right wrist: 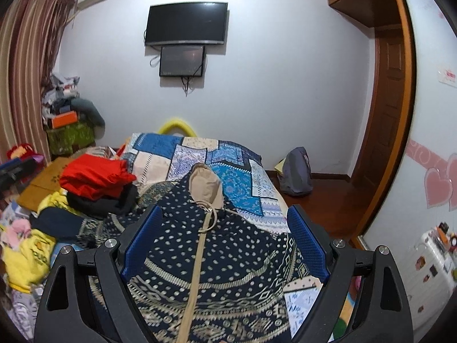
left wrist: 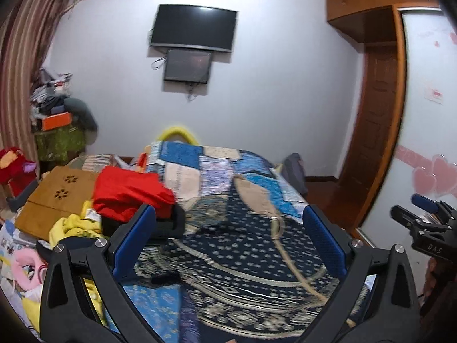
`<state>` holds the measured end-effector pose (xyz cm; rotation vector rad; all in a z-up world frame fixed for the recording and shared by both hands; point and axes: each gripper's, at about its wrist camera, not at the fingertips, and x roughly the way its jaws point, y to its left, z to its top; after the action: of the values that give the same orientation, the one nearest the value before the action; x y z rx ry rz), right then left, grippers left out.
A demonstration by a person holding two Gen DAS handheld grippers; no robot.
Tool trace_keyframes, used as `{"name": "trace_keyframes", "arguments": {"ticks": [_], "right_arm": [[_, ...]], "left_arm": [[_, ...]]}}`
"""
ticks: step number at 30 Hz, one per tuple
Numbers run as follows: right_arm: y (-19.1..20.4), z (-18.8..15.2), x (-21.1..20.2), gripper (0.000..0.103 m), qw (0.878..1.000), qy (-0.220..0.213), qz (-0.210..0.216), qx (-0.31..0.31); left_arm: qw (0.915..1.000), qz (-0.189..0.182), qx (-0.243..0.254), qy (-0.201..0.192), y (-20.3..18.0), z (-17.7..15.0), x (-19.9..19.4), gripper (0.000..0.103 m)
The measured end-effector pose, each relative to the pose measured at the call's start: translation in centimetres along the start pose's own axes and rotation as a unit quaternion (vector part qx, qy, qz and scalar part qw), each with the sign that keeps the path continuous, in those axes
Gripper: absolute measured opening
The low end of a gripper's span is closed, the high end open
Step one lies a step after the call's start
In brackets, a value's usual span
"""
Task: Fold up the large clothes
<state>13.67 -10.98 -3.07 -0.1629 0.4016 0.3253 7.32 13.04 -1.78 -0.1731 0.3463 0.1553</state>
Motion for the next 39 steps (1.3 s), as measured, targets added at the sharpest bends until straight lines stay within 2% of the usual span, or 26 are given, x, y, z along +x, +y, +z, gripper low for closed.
{"name": "trace_keyframes", "arguments": {"ticks": [5,8,12,18,21,23,25,26,29,33,39], "right_arm": [[-0.5,0.9,3.4,0.087,1.000,0.016,0.024,0.001],[-0.7,1.2,5.9,0.087,0.998,0.040,0.037,0.002],[-1.0,1.3,9.6,0.087,0.995,0.081,0.053,0.015],[-1.3,0.2,14.4,0.087,0.987,0.149,0.044,0.045],[-1.2,-0.9,16.1,0.087,0.980,0.182,0.051,0.057],[-0.9,-1.4,17.2,0.087,0.976,0.198,0.058,0.062],[-0.6,-2.0,18.0,0.087,0.972,0.217,0.062,0.065],[-0.5,-2.2,18.4,0.087,0.971,0.221,0.062,0.065],[-0.2,-2.9,19.5,0.087,0.967,0.237,0.061,0.067],[0.2,-3.5,20.8,0.087,0.963,0.253,0.061,0.069],[0.9,-4.4,22.0,0.087,0.957,0.275,0.058,0.066]], "left_arm": [[0.9970,0.077,-0.008,-0.008,4.9,0.0,1.5,0.103],[0.9928,0.118,-0.014,0.018,9.1,-0.4,3.1,0.103],[0.9845,0.144,-0.072,0.071,15.2,-1.8,5.4,0.103],[0.9566,0.163,-0.172,0.169,24.5,-6.4,9.2,0.103],[0.9341,0.165,-0.234,0.213,29.0,-9.9,10.7,0.103],[0.9209,0.165,-0.270,0.228,31.2,-11.8,11.2,0.103],[0.9022,0.166,-0.317,0.241,33.8,-14.1,11.6,0.103],[0.8966,0.165,-0.330,0.245,34.4,-14.8,11.7,0.103],[0.8780,0.138,-0.380,0.256,37.0,-17.2,12.5,0.101],[0.8636,0.119,-0.420,0.252,39.3,-18.9,13.6,0.090],[0.8571,0.123,-0.446,0.228,41.9,-19.6,14.9,0.082]]}}
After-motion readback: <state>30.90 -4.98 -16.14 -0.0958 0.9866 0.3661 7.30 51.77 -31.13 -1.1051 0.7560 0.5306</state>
